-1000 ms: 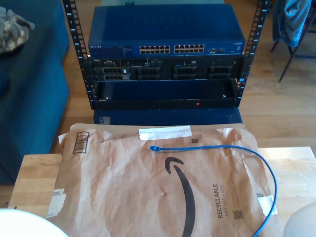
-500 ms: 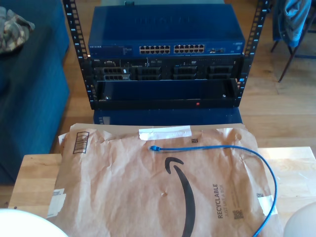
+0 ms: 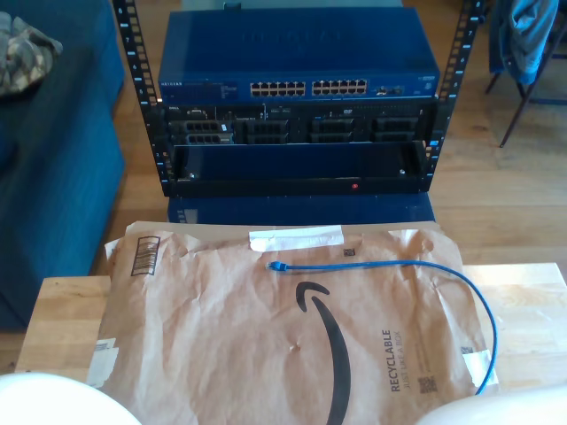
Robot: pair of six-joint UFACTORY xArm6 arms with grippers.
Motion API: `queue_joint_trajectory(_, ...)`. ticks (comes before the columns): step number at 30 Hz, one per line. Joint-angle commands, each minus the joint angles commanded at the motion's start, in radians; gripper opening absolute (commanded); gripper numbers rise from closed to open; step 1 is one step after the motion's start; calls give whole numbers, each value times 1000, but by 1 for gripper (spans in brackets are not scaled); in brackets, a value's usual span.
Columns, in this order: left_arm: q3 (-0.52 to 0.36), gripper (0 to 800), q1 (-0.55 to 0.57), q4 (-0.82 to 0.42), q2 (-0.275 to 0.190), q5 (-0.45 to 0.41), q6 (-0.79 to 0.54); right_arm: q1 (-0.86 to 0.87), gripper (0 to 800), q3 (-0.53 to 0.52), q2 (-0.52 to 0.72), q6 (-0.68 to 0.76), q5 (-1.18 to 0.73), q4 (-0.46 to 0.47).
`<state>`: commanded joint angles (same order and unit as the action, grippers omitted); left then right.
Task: Grab the cable and plug it in
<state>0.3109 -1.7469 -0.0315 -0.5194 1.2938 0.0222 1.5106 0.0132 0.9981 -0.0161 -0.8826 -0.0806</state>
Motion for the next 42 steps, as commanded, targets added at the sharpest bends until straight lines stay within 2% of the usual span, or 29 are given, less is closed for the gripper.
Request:
queue_joint_trajectory(5, 60, 800, 38, 14, 0, 6, 37, -3, 799, 35, 34, 106, -37, -5)
queue_joint_trajectory(13, 126, 800, 143, 20, 2, 100, 117, -5, 796, 118, 14, 187, -164, -8)
queue_joint_trajectory(15, 143, 800, 173, 20, 2, 118, 141, -5, 797, 158, -34, 199, -219, -8)
queue_joint_trajectory(19, 157, 800, 221, 21, 3, 123, 176, -5, 799, 255, -204, 199, -256, -8)
queue_joint_trajectory(23, 170, 800, 261, 29, 3, 123, 219, -12, 798, 324, -247, 218, -331, -11)
queue_joint_trajectory(26, 183, 800, 328, 43, 6, 124, 272, -78, 797, 382, -287, 310, -377, -9)
queue_joint_trajectory(32, 219, 800, 500, 46, 9, 141, 439, -292, 793, 482, -451, 546, -393, -3)
queue_joint_trajectory(37, 247, 800, 654, 51, 11, 193, 582, -384, 790, 532, -520, 608, -431, 29)
queue_joint_trajectory(42, 253, 800, 772, 54, 15, 189, 692, -404, 796, 554, -543, 683, -425, 23)
